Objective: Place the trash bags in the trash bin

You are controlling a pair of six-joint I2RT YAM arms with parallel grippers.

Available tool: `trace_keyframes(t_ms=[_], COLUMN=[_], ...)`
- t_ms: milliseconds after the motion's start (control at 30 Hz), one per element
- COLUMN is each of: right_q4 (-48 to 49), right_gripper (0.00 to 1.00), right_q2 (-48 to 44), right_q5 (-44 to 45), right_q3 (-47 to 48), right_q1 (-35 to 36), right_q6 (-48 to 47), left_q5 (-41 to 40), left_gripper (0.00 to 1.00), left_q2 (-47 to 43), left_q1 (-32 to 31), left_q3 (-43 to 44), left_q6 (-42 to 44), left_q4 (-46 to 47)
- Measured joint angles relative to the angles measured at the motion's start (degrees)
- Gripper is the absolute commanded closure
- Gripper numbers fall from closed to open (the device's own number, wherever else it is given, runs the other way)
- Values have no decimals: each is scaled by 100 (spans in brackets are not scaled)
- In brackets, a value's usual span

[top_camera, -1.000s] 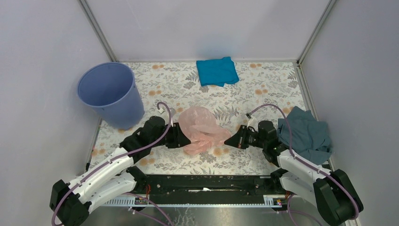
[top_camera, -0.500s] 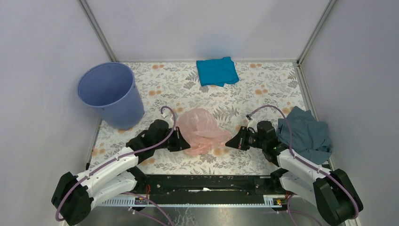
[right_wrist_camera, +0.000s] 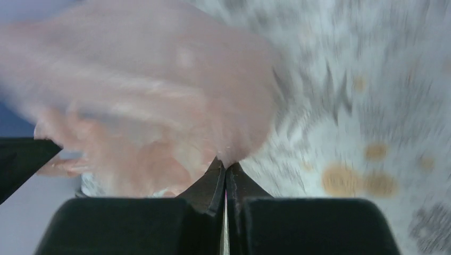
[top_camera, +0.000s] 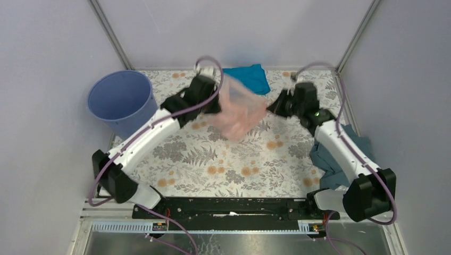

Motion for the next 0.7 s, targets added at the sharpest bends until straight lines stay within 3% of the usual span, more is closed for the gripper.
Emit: trace_keyframes(t_ms=[100,167,233,300,400,500,533,600,700], right_q4=[-625,-669,-455,-85,498,1322,1674,1587,275], right_gripper=[100,100,100,100,100,100,100,100,100], right_q2=[289,151,-289,-1075,-2227,-2629,-2315,-1919,-986], right_q5=[264,317,177,-11,-94,-367,-560,-603,-601], right_q3=[2090,3272,3976,3993,3014,1246,-17,-769,-1784], right_q1=[-68,22,131,197,216,232,258,306,424], right_q6=[-579,-929,-1178,-1322,-1375,-1163,-931,-772,-605], left_q5=[-223,-219,-140,-203,-647,-839,-804,-627,-291], left_gripper=[100,100,100,100,100,100,100,100,100], left_q2=[826,778,184,-890,-2070,-2124,-1941,-1392,-590], left_q1=[-2,-26,-96,-188,-168,28,44,52,50], left_q3=[2481,3482,3571,2938,1821,756,186,-1060,-2356], left_q6=[581,883,1060,1134,975,612,463,184,68], left_q4=[-184,205,894,1631,2072,2146,2142,2006,844])
